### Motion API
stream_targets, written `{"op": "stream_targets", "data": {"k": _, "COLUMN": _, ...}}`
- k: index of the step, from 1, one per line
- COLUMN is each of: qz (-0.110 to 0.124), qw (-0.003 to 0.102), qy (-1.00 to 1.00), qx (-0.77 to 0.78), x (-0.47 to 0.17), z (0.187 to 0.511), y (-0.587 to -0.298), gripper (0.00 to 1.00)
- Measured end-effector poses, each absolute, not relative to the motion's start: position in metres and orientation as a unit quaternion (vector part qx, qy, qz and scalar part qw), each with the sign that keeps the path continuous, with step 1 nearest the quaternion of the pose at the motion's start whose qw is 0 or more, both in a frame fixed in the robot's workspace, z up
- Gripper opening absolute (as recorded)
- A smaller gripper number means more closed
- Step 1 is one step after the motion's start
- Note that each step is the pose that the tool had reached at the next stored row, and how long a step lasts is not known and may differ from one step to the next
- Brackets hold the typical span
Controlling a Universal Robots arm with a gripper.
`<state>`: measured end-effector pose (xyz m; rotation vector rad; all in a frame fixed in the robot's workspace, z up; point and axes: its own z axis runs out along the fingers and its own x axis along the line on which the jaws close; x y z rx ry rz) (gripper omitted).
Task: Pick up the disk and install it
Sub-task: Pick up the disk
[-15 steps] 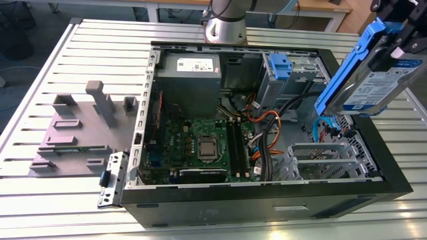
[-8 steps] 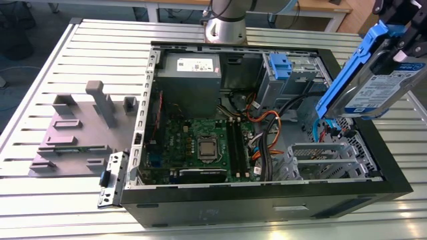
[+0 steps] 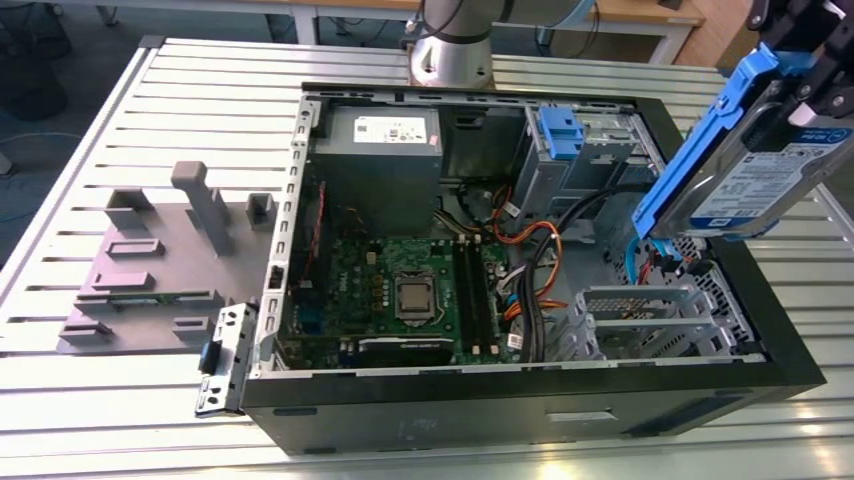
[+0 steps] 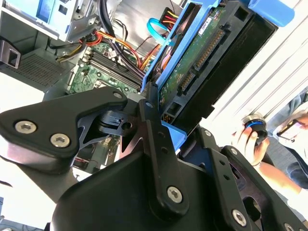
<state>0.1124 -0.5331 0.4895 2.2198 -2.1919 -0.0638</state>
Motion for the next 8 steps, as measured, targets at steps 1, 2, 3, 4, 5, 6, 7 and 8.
{"op": "stream_targets", "data": {"k": 1, "qz": -0.020, "qw": 0.011, "qy": -0.702, "qx": 0.711, "x": 0.1124, "z": 0.4895, "y": -0.5336, "gripper": 0.36}}
{"op": "stream_targets", "data": {"k": 2, "qz": -0.020, "qw": 0.011, "qy": -0.702, "qx": 0.711, "x": 0.1124, "z": 0.4894, "y": -0.5341, "gripper": 0.36}}
{"op": "stream_targets", "data": {"k": 3, "qz": -0.020, "qw": 0.011, "qy": -0.702, "qx": 0.711, "x": 0.1124, "z": 0.4894, "y": -0.5347, "gripper": 0.36}}
{"op": "stream_targets", "data": {"k": 4, "qz": -0.020, "qw": 0.011, "qy": -0.702, "qx": 0.711, "x": 0.1124, "z": 0.4893, "y": -0.5354, "gripper": 0.36}}
{"op": "stream_targets", "data": {"k": 5, "qz": -0.020, "qw": 0.011, "qy": -0.702, "qx": 0.711, "x": 0.1124, "z": 0.4893, "y": -0.5363, "gripper": 0.36}}
{"op": "stream_targets", "data": {"k": 6, "qz": -0.021, "qw": 0.011, "qy": -0.702, "qx": 0.711, "x": 0.1124, "z": 0.4892, "y": -0.5372, "gripper": 0.36}}
{"op": "stream_targets", "data": {"k": 7, "qz": -0.021, "qw": 0.010, "qy": -0.702, "qx": 0.711, "x": 0.1124, "z": 0.4891, "y": -0.5382, "gripper": 0.36}}
{"op": "stream_targets", "data": {"k": 8, "qz": -0.021, "qw": 0.010, "qy": -0.702, "qx": 0.711, "x": 0.1124, "z": 0.4891, "y": -0.5391, "gripper": 0.36}}
